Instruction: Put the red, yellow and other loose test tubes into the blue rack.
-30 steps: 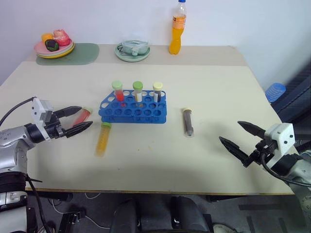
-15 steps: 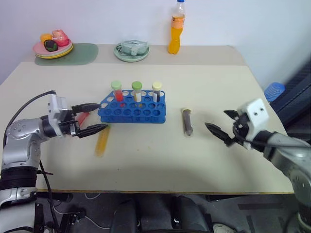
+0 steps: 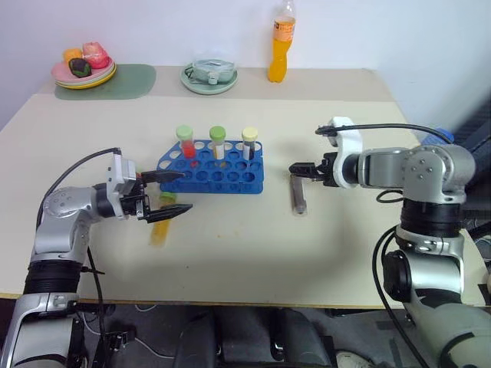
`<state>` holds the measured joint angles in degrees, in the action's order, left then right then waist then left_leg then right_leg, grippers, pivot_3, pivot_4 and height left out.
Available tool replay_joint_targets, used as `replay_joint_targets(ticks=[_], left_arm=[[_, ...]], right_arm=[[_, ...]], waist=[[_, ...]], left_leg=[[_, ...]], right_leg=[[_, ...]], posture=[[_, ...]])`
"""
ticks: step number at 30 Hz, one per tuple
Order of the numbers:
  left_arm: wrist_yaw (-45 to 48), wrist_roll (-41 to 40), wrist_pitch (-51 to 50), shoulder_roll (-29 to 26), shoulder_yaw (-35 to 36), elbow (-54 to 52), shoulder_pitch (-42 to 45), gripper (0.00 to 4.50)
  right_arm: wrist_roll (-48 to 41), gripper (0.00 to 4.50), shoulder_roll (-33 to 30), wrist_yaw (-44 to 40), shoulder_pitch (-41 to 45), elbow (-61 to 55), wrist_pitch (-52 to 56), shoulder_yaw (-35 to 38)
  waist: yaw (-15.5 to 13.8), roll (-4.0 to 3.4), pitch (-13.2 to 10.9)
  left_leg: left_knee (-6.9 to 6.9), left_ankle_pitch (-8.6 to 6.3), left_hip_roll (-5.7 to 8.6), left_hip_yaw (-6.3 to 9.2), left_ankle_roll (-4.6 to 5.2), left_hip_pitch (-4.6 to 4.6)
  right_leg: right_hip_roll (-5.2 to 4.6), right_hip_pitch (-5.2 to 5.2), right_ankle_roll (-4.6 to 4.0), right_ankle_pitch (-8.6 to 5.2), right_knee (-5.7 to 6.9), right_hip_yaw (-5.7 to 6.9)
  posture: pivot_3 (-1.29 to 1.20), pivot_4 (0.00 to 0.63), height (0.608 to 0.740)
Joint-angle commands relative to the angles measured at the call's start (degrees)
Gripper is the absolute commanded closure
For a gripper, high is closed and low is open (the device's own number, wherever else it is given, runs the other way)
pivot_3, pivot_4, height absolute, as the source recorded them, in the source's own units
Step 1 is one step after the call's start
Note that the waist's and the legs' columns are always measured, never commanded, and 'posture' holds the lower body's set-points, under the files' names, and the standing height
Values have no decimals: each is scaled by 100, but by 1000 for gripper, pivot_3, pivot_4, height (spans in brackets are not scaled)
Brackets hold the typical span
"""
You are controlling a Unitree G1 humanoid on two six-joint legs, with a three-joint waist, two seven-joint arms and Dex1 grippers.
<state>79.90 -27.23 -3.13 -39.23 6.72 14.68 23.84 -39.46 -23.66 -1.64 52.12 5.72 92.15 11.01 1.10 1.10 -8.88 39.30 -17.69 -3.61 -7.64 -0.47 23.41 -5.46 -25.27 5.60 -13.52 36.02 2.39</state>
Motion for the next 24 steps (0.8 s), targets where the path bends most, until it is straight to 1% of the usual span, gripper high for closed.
replay_joint_targets(ticks=[1, 5, 11, 14, 18, 19, 20, 21, 23, 24], left_arm=[[82, -70, 25, 14, 7, -114, 51, 330], [48, -47, 41, 27, -9, -155, 0, 330], [-26, -45, 15, 47, -18, -284, -136, 330], [-34, -57, -13, 34, 1, -348, -220, 281], [-86, -82, -82, 24, 27, -485, -342, 281], [-103, -94, -108, 19, 33, -532, -365, 281], [-116, -104, -134, 15, 35, -571, -385, 281], [-131, -116, -165, 19, 42, -589, -400, 281], [-131, -113, -163, 50, 44, -527, -412, 281], [-128, -19, -67, 60, -8, -467, -395, 281]], right_arm=[[-19, 0, 7, 201, 248, 351, 35, -83], [186, 0, 68, 255, 303, 777, 35, -235], [769, 0, 279, 38, 405, 1224, -49, -649], [1004, 859, 325, -150, 418, 1319, -212, -969], [1177, 2818, 254, -495, 369, 1177, -323, -1433], [1208, 3268, 228, -573, 361, 1135, -324, -1492], [1227, 3590, 166, -679, 342, 1063, -354, -1597], [1285, 3671, 69, -795, 290, 950, -468, -1776], [1443, 3671, -148, -989, 131, 691, -784, -2126], [1472, 3671, -359, -1177, 28, 403, -947, -2336]], waist=[[-2, 0, 0], [6, 0, 0], [58, 1, 1], [132, 4, 4], [160, 2, 5], [154, 0, 4], [152, 4, 7], [138, 5, 8], [126, 8, 9], [122, 9, 10]], left_leg=[[0, 0, 0, 0, 0, 0], [0, 1, 0, 0, -1, 0], [0, 4, -2, 1, -6, -2], [0, 6, -3, 3, -9, -3], [0, 7, -5, 6, -12, -5], [0, 8, -6, 6, -12, -5], [0, 7, -6, 6, -12, -5], [0, 8, -6, 7, -12, -5], [0, 8, -2, 7, -12, -4], [0, 7, -2, 7, -11, -4]], right_leg=[[0, 0, 0, 0, 0, 0], [0, 0, 0, 0, 1, 0], [1, -2, 0, 0, 3, 0], [0, 0, 0, 0, 3, 0], [3, -1, 0, 0, 4, 0], [3, -1, 0, 0, 4, 0], [3, -1, 1, 0, 4, 0], [3, -1, 0, 0, 4, 0], [-1, 2, 0, 0, 3, 0], [-1, 4, 1, 0, 3, 0]], posture=[[0, 150, 740], [0, 150, 740], [0, 150, 740], [0, 150, 740], [0, 150, 740], [0, 150, 740], [0, 150, 740], [0, 150, 740], [0, 150, 740], [0, 150, 740]])
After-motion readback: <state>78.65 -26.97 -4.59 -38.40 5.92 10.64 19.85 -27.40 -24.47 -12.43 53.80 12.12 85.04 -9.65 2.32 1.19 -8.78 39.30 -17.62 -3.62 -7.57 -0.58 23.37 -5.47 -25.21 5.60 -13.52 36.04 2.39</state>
